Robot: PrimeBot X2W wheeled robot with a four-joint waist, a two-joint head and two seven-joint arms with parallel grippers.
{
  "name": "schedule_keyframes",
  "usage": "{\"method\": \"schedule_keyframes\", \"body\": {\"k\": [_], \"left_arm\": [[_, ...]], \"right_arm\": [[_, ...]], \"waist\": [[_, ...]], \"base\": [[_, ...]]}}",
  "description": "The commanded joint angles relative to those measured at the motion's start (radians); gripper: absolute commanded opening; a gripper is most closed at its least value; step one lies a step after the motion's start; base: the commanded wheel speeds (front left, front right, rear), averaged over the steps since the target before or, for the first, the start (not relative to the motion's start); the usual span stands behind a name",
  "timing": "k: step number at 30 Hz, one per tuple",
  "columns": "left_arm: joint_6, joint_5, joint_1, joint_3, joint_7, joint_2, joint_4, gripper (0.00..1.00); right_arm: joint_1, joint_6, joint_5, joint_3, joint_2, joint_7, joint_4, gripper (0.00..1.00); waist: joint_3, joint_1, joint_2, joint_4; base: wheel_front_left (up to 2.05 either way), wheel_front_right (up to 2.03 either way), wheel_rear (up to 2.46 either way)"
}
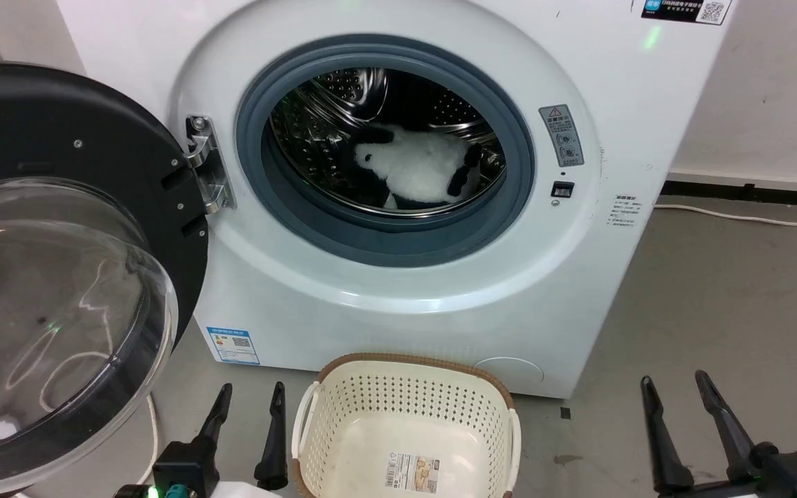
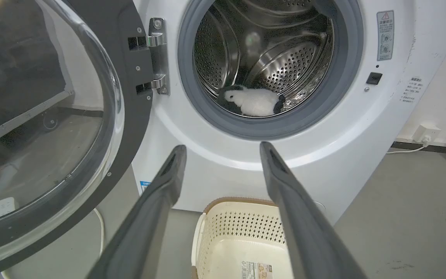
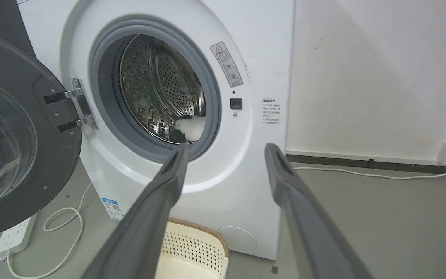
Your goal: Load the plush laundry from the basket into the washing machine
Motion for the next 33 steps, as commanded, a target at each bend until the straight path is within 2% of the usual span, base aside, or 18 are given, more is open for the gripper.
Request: {"method": "schedule_keyframes", "body": {"k": [1,33], "left_arm": [[0.000,0.000,0.000,0.000,0.001,0.000,0.000,0.00],[0.000,0.047,-0.007,0.026,0.060,-0.006,-0.043,0.00]], "right_arm": [[0.000,0.000,0.000,0.000,0.000,0.000,0.000,0.00],[-0.032,0.000,-0.032,0.004,0.000,0.060,0.002,0.00]], "waist": [[0.000,0.0000,0.0000,0.000],[0.008,0.0000,0.0000,-0.014]], "base": [[0.00,0.00,0.00],[0.00,0.00,0.00]]}}
